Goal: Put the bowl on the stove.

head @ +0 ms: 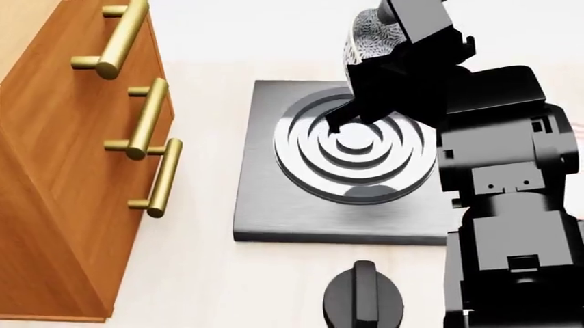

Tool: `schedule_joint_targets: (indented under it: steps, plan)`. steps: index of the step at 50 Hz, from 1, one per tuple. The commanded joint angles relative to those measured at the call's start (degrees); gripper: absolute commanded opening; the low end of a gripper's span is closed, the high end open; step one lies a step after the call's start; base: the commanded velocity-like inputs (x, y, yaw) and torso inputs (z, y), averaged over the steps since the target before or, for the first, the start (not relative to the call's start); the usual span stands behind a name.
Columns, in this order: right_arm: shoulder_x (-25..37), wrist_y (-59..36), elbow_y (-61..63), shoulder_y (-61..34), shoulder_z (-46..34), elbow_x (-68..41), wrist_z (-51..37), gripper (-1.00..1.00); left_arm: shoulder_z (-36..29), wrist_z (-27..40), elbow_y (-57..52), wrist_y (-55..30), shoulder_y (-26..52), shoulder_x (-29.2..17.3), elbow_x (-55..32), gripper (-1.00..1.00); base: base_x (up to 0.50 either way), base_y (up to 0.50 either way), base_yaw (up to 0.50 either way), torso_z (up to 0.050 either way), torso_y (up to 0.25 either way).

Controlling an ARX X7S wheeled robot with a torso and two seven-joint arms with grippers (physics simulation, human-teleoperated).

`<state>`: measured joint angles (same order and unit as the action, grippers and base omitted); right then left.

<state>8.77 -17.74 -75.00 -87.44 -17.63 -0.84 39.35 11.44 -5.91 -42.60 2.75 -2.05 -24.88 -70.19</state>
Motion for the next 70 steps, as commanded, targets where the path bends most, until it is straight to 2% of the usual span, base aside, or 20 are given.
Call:
schedule_joint_targets:
  steps: [1, 8, 27, 32, 70]
  plan:
    - [-1.3, 0.1, 0.0, -0.3, 2.1, 0.8, 1.2, -1.0, 2.0, -0.7, 0.3, 0.4, 0.1, 1.9, 2.6, 1.0, 0.0, 0.0, 0.0, 0.0, -0.25]
    - [-1.3, 0.1, 0.0, -0.4, 2.3, 0.7, 1.2, -1.0, 1.9, -0.3, 0.3, 0.3, 0.0, 1.7, 2.0, 1.0, 0.0, 0.0, 0.0, 0.0, -0.23]
    - [-1.3, 0.0, 0.0, -0.6, 3.4, 0.7, 0.9, -1.0, 1.8, -0.8, 0.3, 1.0, -0.2, 1.9, 2.5, 1.0, 0.0, 0.0, 0.0, 0.0, -0.014]
    - [-1.3, 0.0, 0.0, -0.6, 3.5, 0.7, 0.9, -1.0, 1.8, -0.7, 0.2, 1.1, -0.2, 1.9, 2.3, 1.0, 0.0, 0.0, 0.0, 0.0, -0.226]
    - [-1.8, -1.9, 0.0, 0.5, 2.0, 1.0, 2.8, -1.0, 1.4, -0.3, 0.3, 1.3, -0.1, 1.5, 2.2, 1.0, 0.0, 0.0, 0.0, 0.0, -0.001]
